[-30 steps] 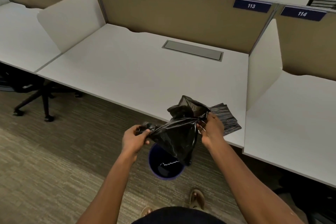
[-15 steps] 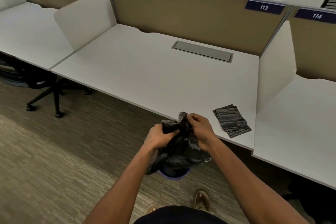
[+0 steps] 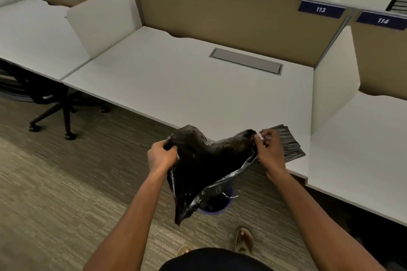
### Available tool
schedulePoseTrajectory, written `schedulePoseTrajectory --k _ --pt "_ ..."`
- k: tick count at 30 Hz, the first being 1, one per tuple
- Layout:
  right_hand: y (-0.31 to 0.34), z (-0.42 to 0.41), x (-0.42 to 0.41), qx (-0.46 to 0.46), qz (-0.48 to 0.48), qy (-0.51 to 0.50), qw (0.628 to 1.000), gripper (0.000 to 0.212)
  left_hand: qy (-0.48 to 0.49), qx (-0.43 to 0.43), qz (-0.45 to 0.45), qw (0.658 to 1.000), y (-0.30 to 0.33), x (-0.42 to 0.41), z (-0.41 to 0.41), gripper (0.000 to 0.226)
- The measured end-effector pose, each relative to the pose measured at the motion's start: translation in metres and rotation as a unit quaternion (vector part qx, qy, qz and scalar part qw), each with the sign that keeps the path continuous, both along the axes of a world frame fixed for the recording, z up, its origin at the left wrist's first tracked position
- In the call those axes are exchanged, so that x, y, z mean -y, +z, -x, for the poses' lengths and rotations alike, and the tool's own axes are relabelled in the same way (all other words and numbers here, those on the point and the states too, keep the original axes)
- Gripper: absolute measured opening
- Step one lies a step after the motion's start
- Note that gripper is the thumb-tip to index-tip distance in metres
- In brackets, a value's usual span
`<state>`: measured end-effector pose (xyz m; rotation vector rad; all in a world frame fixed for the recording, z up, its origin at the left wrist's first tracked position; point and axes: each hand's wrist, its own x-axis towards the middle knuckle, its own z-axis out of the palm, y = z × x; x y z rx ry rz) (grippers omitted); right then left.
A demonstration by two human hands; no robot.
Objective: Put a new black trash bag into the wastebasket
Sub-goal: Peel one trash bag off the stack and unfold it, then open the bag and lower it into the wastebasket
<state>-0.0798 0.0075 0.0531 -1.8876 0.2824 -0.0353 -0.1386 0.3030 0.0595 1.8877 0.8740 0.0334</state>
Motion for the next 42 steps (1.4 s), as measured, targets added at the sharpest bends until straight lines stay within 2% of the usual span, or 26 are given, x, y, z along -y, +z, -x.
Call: schedulePoseTrajectory --k 4,8,10,13,16,19,21,22,23,25,27,29,31,34,37,42 --pt "-0.008 0.012 -0.013 -0.002 0.016 0.048 0.999 0.021 -0.021 -0.012 0.022 0.999 -0.004 0.009 0.003 0.011" --pt "-0.018 0.015 -0.021 -0.036 0.033 0.063 0.997 0.019 0.003 0.006 0.044 0.999 -0.007 0.012 0.006 0.015" --pt "-0.021 0.018 -0.024 -0.060 0.045 0.059 0.995 0.010 0.019 0.008 0.052 0.998 -0.008 0.012 0.007 0.011" --pt "-0.010 0.015 -0.033 -0.035 0.149 0.095 0.984 0.040 0.024 0.019 0.059 0.998 0.001 0.009 -0.002 0.016" --pt "0.032 0.002 -0.045 0.101 0.192 0.064 0.974 0.040 0.067 0.103 0.059 0.991 0.036 0.005 -0.025 0.016" --pt "0.078 -0.006 -0.050 0.306 0.206 -0.017 0.930 0.040 0.126 0.283 0.013 0.951 0.077 -0.002 -0.033 0.019" --pt "0.087 0.003 -0.050 0.394 0.214 -0.074 0.891 0.044 0.103 0.409 -0.068 0.904 0.085 -0.003 -0.020 0.012" --pt "0.082 0.011 -0.050 0.415 0.222 -0.086 0.878 0.045 0.069 0.446 -0.099 0.887 0.078 -0.001 -0.011 0.007" --pt "0.069 0.022 -0.051 0.418 0.231 -0.082 0.875 0.044 0.032 0.450 -0.118 0.885 0.064 0.002 -0.002 0.007" --pt "0.028 0.049 -0.050 0.348 0.258 -0.021 0.901 0.041 -0.025 0.360 -0.126 0.924 0.024 0.009 0.016 0.014" --pt "-0.021 0.080 -0.044 0.191 0.273 0.076 0.940 0.042 -0.055 0.209 -0.125 0.968 -0.024 0.013 0.036 0.019" --pt "-0.063 0.106 -0.033 0.050 0.275 0.134 0.951 0.039 -0.054 0.104 -0.101 0.988 -0.062 0.013 0.058 0.024" --pt "-0.086 0.126 -0.022 -0.034 0.273 0.141 0.951 0.040 -0.038 0.046 -0.058 0.997 -0.084 0.008 0.074 0.020" --pt "-0.100 0.136 -0.014 -0.078 0.281 0.129 0.948 0.048 -0.031 -0.014 -0.042 0.999 -0.099 0.002 0.083 0.015" --pt "-0.101 0.134 -0.013 -0.083 0.275 0.134 0.948 0.050 -0.044 -0.025 -0.043 0.998 -0.104 0.002 0.084 0.006" --pt "-0.098 0.122 -0.010 -0.090 0.262 0.097 0.956 0.055 -0.018 -0.003 -0.021 1.000 -0.107 -0.003 0.078 0.035"
